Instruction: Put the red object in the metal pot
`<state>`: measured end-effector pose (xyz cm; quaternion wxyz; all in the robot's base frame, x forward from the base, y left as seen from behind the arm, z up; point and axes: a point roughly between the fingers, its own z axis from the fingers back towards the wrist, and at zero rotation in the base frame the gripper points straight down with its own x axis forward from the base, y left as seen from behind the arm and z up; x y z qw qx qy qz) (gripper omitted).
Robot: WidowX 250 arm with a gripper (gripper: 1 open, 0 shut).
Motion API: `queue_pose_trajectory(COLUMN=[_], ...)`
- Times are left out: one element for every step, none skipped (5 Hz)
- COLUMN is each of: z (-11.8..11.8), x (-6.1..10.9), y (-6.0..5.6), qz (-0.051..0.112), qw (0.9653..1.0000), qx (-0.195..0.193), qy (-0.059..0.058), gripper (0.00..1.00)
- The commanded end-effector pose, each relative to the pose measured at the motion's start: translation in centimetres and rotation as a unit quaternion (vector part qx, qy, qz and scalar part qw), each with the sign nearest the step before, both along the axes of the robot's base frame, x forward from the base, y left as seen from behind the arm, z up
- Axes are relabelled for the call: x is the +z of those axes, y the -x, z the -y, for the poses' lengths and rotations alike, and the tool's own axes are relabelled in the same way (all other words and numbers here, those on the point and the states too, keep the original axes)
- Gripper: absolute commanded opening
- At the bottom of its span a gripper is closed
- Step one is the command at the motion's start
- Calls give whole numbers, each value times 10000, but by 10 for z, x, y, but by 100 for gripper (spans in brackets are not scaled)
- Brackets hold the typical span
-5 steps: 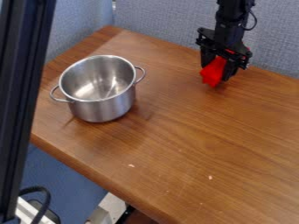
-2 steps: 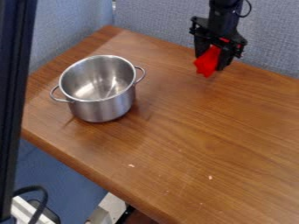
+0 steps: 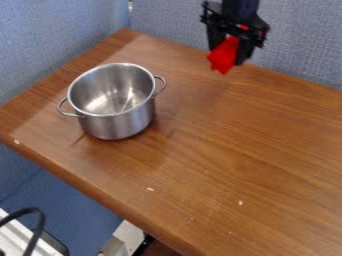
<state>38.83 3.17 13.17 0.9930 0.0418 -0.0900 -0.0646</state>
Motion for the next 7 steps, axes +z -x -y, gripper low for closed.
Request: queue_pose_trajectory(z=[-48, -84, -102, -106, -106, -108, -111], x=[33, 28, 20, 10, 4, 1, 0], y=[26, 58, 88, 98, 99, 99, 98], qz=[181, 67, -78, -128, -129, -173, -150], qw=[9966, 9884, 9828, 9814, 9815, 9807, 9810], qx=[809, 1514, 1831, 1886, 1883, 1915, 1902], qy=[-29, -78, -240, -324, -332, -349, -352], gripper=[0, 0, 0, 0, 0, 100, 100])
